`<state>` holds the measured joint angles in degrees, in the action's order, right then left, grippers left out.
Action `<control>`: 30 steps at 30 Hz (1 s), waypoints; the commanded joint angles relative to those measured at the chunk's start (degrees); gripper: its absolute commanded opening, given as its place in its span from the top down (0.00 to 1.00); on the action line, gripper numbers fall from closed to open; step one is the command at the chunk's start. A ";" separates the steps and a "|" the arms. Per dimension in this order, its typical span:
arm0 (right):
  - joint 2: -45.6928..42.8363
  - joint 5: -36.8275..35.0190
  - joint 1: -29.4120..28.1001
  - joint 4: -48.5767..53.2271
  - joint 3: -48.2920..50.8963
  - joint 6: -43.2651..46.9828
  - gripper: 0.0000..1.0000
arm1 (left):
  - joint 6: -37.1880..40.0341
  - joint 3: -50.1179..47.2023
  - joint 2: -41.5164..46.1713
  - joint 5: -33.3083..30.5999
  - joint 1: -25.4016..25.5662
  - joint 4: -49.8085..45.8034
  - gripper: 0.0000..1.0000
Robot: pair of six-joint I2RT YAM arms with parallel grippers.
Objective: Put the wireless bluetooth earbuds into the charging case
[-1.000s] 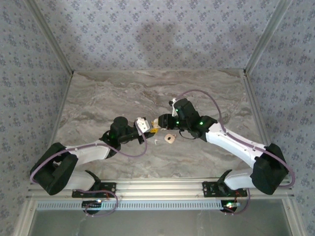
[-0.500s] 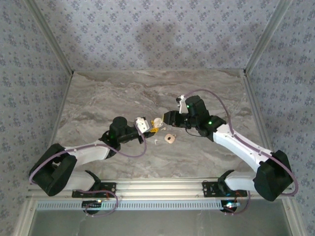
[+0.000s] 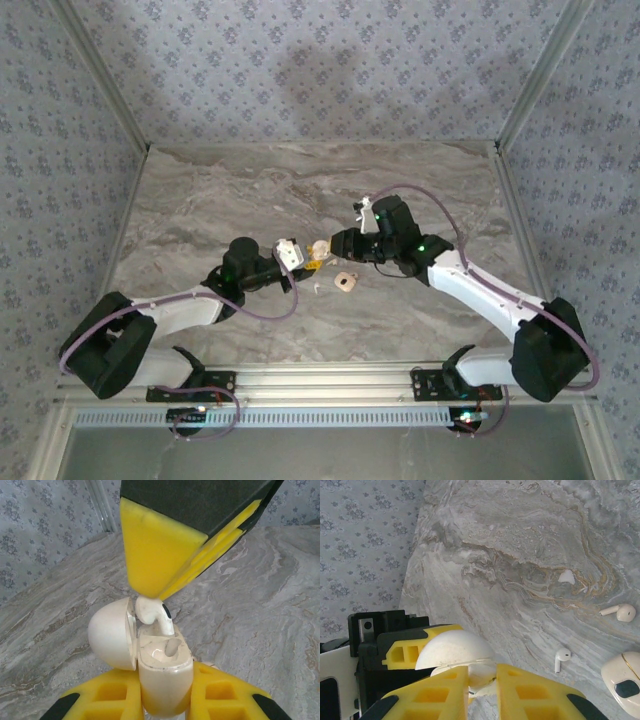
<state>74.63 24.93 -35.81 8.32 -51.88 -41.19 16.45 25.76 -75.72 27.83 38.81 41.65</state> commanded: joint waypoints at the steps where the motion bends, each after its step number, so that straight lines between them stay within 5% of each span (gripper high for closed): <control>1: 1.31 1.34 -0.66 1.22 0.64 -0.73 0.79 | 0.52 0.88 1.63 1.87 0.41 2.30 0.85; 14: 2.24 1.27 -1.70 4.88 1.16 -8.09 0.83 | 0.78 0.94 2.23 1.55 0.42 1.68 0.86; 30: -2.25 -1.99 0.30 9.27 -1.37 -4.74 0.69 | 0.57 0.16 3.16 -0.60 0.33 1.10 0.86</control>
<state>74.70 24.38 -36.34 13.80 -51.68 -48.16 16.67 25.71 -74.46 27.59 38.81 39.59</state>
